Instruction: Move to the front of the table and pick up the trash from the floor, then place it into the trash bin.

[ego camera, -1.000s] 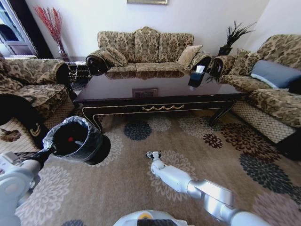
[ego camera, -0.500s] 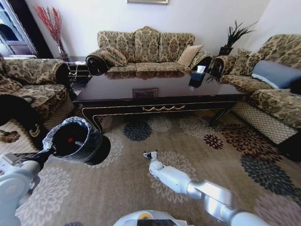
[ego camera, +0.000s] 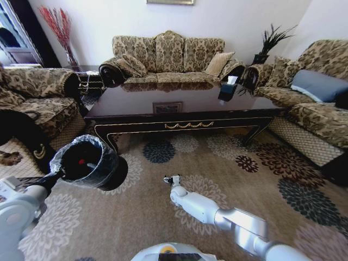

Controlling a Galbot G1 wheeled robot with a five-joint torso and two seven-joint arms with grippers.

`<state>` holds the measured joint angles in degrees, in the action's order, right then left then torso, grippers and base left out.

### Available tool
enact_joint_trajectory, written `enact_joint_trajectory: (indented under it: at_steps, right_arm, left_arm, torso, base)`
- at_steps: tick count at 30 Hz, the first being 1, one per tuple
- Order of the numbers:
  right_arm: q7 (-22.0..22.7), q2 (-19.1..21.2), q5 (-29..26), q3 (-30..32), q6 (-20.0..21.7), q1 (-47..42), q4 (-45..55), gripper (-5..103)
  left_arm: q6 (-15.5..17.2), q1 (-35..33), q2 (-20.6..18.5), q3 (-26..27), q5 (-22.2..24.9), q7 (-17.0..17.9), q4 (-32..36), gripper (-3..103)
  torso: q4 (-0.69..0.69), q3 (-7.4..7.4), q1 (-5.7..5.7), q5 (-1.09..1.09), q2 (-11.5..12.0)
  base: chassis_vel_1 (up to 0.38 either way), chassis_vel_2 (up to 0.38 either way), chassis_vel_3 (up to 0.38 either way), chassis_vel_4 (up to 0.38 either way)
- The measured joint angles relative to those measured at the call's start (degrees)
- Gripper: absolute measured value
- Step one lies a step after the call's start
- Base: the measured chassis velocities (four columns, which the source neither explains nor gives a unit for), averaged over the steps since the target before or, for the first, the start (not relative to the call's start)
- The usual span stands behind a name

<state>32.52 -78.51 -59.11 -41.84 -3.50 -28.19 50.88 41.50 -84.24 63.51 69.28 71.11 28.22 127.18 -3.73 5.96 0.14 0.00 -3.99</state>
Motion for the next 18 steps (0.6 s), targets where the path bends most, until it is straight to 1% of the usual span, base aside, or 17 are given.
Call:
enact_joint_trajectory:
  at_steps: [2, 4, 6, 8, 10, 11, 14, 18]
  right_arm:
    - [-0.3, 0.0, 0.1, 0.0, -0.7, 0.0, -0.1, 100]
    - [-0.9, -0.1, 0.4, 0.0, -2.8, 0.2, -0.5, 100]
    - [-0.8, -0.2, 0.4, 0.0, -3.1, 0.2, -0.6, 100]
    - [-0.2, -0.5, -0.1, 0.3, -2.5, 0.3, -0.6, 100]
    - [1.4, -1.2, -0.6, 0.9, -0.8, 0.3, -1.1, 100]
    - [1.4, -1.2, -0.6, 0.9, -0.8, 0.3, -1.1, 100]
    - [2.8, -2.1, -1.0, 1.9, 1.2, -0.4, -2.0, 100]
    - [3.3, -2.3, -1.4, 2.3, 2.2, -1.0, -2.2, 100]
  left_arm:
    - [0.0, 0.0, -0.1, 0.1, 0.0, 0.0, -0.1, 3]
    - [0.0, 0.0, -0.2, 0.1, 0.0, 0.0, -0.1, 3]
    - [0.0, 0.0, -0.2, 0.0, 0.0, 0.0, -0.1, 3]
    - [0.0, 0.0, -0.3, -0.1, 0.0, 0.0, -0.1, 3]
    - [0.0, 0.1, -0.3, -0.2, 0.0, 0.0, -0.1, 3]
    - [0.0, 0.1, -0.3, -0.2, 0.0, 0.0, -0.1, 3]
    - [0.0, 0.1, -0.3, -0.3, -0.1, -0.1, -0.1, 3]
    - [0.0, 0.1, -0.2, -0.4, -0.2, -0.1, -0.1, 3]
  torso:
    - [0.0, 0.0, 0.0, 0.0, 0.0]
    - [-0.01, 0.0, 0.0, 0.0, 0.0]
    - [-0.01, 0.01, 0.0, 0.0, 0.0]
    - [-0.01, 0.02, 0.01, 0.0, 0.0]
    - [-0.02, 0.02, 0.02, 0.0, 0.0]
    - [-0.02, 0.02, 0.02, 0.0, 0.0]
    - [0.0, 0.01, 0.0, 0.0, 0.0]
    - [0.01, 0.0, 0.0, 0.0, 0.0]
  base:
    - [-0.066, 0.073, 0.064, -0.056]
    - [-0.095, 0.089, 0.089, -0.112]
    - [-0.088, 0.096, 0.087, -0.097]
    - [-0.1, 0.097, 0.077, -0.073]
    - [-0.074, 0.054, 0.058, -0.037]
    - [-0.074, 0.035, 0.049, -0.037]
    - [0.0, 0.0, 0.0, 0.0]
    - [0.0, 0.0, 0.0, 0.0]
